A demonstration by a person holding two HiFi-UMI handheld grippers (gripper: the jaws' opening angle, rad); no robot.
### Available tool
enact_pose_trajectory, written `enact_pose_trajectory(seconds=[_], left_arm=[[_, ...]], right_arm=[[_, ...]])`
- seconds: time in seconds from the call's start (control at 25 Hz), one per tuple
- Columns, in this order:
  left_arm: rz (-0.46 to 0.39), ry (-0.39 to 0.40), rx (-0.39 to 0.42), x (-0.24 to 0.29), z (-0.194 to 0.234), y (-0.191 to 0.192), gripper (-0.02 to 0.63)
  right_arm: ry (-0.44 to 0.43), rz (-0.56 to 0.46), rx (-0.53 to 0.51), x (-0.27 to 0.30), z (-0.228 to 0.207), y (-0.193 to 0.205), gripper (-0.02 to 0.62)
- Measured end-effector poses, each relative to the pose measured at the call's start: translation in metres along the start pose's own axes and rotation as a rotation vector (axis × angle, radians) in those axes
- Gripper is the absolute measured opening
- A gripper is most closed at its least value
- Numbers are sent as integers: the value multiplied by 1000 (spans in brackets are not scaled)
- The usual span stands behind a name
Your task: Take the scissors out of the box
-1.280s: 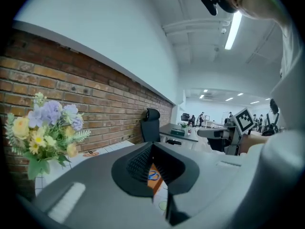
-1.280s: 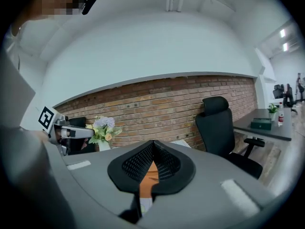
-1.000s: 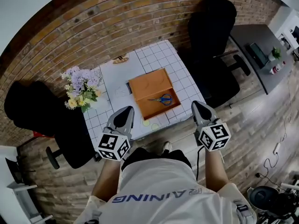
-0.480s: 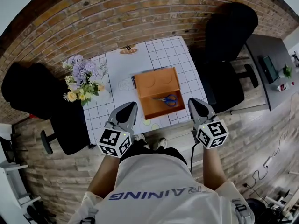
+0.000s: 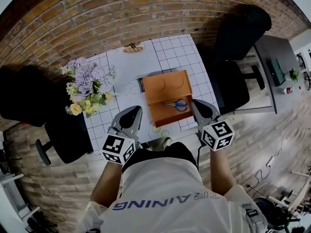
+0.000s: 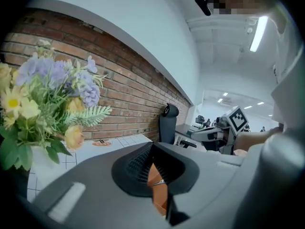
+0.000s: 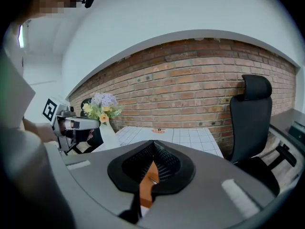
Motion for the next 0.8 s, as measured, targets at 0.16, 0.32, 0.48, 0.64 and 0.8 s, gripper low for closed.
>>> enact_pose_trajectory(seconds=[0.16, 0.32, 0.48, 0.64, 0.8], left_arm=[[5, -29, -4, 9, 0, -1, 0], [16, -85, -22, 22, -11, 1, 0], [41, -132, -54, 31, -23, 6, 0], [62, -181, -76, 35, -26, 14, 0], [67, -232, -103, 34, -24, 20, 0]], right_arm=[[-53, 97, -39, 14, -12, 12, 14], [-108, 285, -159, 36, -28, 33, 58], [-184, 482, -352, 58, -34, 56, 100], [-244, 641, -466, 80, -36, 82, 133], [-272, 788, -598, 102, -36, 107, 148]])
Point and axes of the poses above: the fingertips, and each gripper's own axes: x forward along the fingers, z to its left, y out of its underside, the point moved 7 cm from there along -x, backward along the fingers
